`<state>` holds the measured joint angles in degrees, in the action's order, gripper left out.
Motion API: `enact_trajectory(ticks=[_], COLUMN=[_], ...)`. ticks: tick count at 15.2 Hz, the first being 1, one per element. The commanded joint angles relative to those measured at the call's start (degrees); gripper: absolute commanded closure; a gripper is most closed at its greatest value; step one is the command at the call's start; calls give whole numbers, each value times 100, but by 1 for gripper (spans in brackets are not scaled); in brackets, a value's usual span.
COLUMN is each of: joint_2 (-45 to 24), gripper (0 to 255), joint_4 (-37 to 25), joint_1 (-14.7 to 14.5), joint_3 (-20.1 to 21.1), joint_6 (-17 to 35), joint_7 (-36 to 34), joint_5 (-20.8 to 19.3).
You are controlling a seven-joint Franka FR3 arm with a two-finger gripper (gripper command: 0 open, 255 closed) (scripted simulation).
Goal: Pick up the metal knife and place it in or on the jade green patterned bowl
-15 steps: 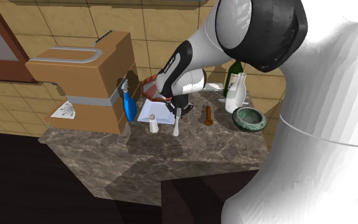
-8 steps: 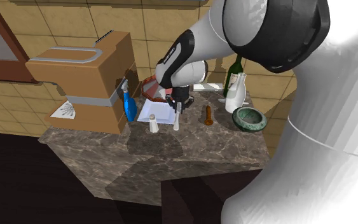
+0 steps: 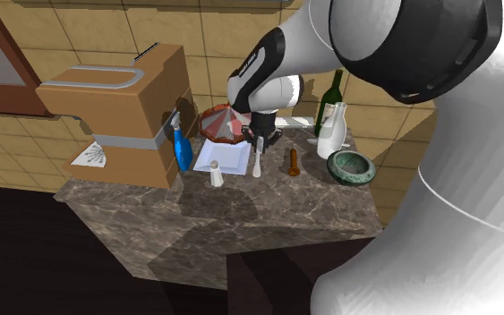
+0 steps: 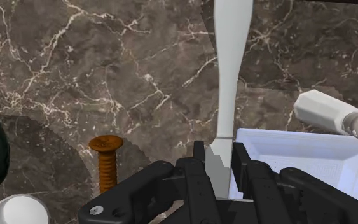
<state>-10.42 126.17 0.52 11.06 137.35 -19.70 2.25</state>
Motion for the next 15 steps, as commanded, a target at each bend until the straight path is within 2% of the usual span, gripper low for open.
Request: enact_trajectory(ticks=[1, 8, 15], joint_2=[82, 246, 171], gripper=[255, 255, 255], joint_4=[75, 211, 22], joint_1=[155, 746, 1321], joint_3=[-85, -472, -876], joint_6=[-20, -102, -276], joint_7=[277, 1336, 2346], joint_5=[48, 175, 234])
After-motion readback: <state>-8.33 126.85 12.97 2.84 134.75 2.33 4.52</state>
